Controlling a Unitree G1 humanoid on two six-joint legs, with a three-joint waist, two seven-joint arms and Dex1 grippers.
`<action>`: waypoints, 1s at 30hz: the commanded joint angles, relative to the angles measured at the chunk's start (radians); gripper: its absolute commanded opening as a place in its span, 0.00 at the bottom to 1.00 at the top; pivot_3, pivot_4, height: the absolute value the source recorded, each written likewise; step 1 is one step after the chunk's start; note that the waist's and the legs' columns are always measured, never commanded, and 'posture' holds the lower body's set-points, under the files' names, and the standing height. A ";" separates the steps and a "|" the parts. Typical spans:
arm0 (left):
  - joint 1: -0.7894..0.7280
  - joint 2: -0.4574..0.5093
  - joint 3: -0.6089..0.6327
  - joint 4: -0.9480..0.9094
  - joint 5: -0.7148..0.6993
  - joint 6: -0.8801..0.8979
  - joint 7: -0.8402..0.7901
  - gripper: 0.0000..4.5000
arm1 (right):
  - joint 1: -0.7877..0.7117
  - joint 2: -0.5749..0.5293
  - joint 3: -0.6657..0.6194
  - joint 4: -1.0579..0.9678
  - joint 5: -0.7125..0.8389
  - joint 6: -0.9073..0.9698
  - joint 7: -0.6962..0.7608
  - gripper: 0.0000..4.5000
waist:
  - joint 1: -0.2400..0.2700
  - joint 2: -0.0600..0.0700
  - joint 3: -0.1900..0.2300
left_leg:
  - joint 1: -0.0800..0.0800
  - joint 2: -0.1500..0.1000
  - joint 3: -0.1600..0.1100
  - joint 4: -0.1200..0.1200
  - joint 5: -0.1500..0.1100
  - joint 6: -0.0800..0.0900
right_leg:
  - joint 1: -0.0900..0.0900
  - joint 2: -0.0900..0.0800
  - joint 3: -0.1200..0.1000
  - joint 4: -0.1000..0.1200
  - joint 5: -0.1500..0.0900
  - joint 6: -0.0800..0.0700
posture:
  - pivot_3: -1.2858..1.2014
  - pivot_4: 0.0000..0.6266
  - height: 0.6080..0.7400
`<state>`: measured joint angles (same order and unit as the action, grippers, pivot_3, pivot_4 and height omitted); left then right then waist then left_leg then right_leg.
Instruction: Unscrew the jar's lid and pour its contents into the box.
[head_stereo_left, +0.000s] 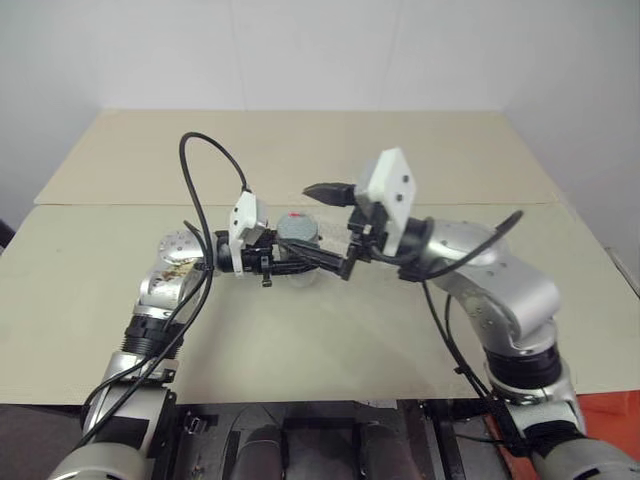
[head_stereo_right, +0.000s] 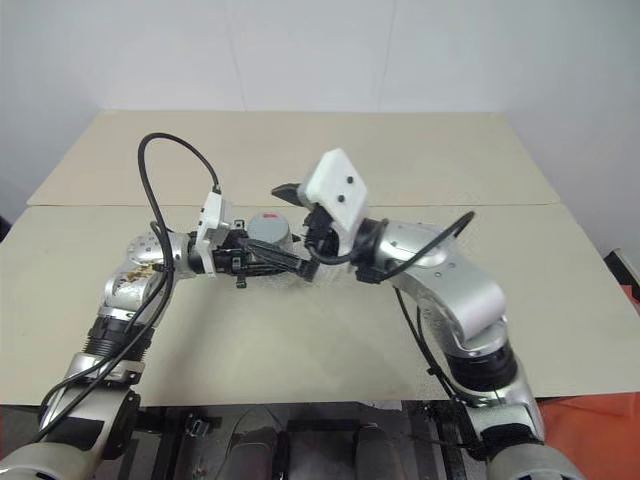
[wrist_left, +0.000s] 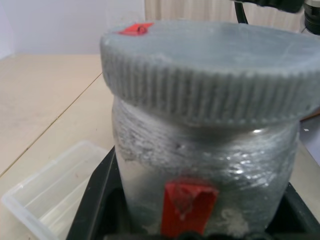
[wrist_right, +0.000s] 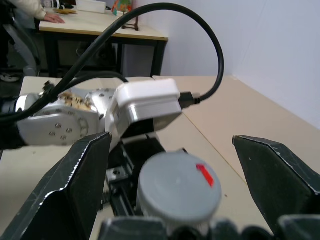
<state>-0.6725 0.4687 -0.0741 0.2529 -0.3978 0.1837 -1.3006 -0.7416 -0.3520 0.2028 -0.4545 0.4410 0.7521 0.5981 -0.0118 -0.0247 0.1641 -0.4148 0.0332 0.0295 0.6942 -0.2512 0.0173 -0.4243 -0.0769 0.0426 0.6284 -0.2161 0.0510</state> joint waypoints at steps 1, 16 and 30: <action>-0.027 0.003 0.016 -0.016 -0.011 -0.013 -0.006 0.43 | -0.025 0.019 0.003 0.026 -0.025 -0.027 -0.018 1.00 | 0.001 0.000 0.000 | 0.000 0.000 0.000 0.000 0.000 0.000 | 0.000 0.000 0.000 0.000 0.000 0.000 | 0.52 0.24 1.00; -0.010 0.020 0.026 -0.045 -0.024 0.005 -0.015 0.43 | -0.017 0.029 -0.014 0.072 -0.058 -0.030 -0.008 1.00 | -0.002 0.000 0.000 | 0.000 0.000 0.000 0.000 0.000 0.000 | 0.000 0.000 0.000 0.001 0.000 0.000 | 0.52 0.24 1.00; 0.010 0.032 0.041 -0.068 -0.038 0.015 -0.019 0.43 | 0.062 -0.064 -0.081 0.005 -0.024 -0.023 0.009 1.00 | -0.002 0.000 0.000 | 0.000 0.000 0.000 0.000 0.000 0.000 | 0.000 0.000 0.000 0.001 0.000 0.000 | 0.52 0.24 1.00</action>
<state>-0.6579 0.4876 -0.0601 0.2372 -0.3991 0.2013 -1.3051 -0.6868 -0.3966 0.1760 -0.4309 0.4205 0.7479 0.6125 -0.0136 -0.0247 0.1641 -0.4149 0.0333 0.0295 0.6942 -0.2512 0.0174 -0.4245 -0.0769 0.0426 0.6288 -0.2161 0.0511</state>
